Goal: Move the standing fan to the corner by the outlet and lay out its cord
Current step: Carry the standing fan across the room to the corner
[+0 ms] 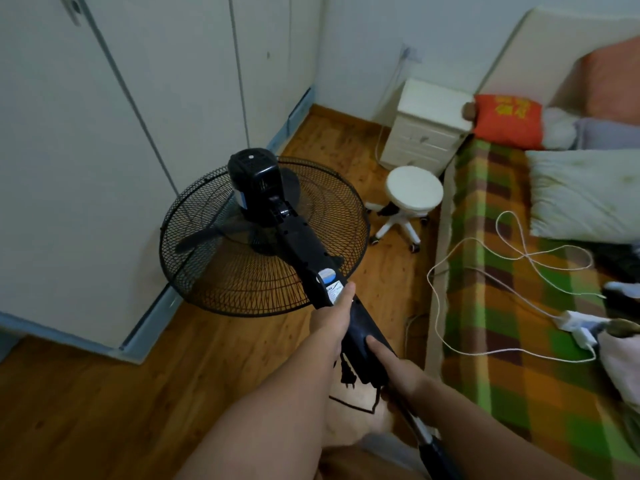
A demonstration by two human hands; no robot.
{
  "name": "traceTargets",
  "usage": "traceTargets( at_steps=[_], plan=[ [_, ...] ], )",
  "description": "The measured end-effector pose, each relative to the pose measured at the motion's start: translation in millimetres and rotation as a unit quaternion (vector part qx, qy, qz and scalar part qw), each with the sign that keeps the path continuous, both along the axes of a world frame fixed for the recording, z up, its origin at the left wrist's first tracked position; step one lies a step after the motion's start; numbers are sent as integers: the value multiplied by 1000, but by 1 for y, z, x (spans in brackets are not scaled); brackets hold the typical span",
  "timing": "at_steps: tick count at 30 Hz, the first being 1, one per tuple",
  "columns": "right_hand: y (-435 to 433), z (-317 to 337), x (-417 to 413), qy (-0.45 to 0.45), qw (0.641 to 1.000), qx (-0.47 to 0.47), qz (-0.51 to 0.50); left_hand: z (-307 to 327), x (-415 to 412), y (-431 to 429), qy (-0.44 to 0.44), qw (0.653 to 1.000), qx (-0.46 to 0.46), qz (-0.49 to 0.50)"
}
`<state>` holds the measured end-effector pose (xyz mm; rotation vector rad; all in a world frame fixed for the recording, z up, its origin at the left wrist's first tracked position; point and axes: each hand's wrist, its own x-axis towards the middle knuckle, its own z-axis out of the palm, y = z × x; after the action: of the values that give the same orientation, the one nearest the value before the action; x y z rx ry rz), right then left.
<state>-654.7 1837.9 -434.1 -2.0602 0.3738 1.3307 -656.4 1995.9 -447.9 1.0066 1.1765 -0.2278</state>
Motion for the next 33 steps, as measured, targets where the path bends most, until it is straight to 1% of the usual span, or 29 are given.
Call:
traceTargets(
  at_steps=[7,11,18,24,33],
  plan=[
    [39,3,17,-17,999,18,-46,-1,36,37,-15,998,22,-48],
    [54,0,30,-25,997,14,-71,-2,55,50,-17,997,11,-76],
    [81,-10,68,-4,994,9,-104,-12,104,76,-15,993,9,-114],
    [105,-25,125,-1,992,22,-121,-24,166,100,-9,993,16,-118],
    [135,-21,220,-5,990,9,-140,-18,265,129,14,989,12,-145]
  ],
)
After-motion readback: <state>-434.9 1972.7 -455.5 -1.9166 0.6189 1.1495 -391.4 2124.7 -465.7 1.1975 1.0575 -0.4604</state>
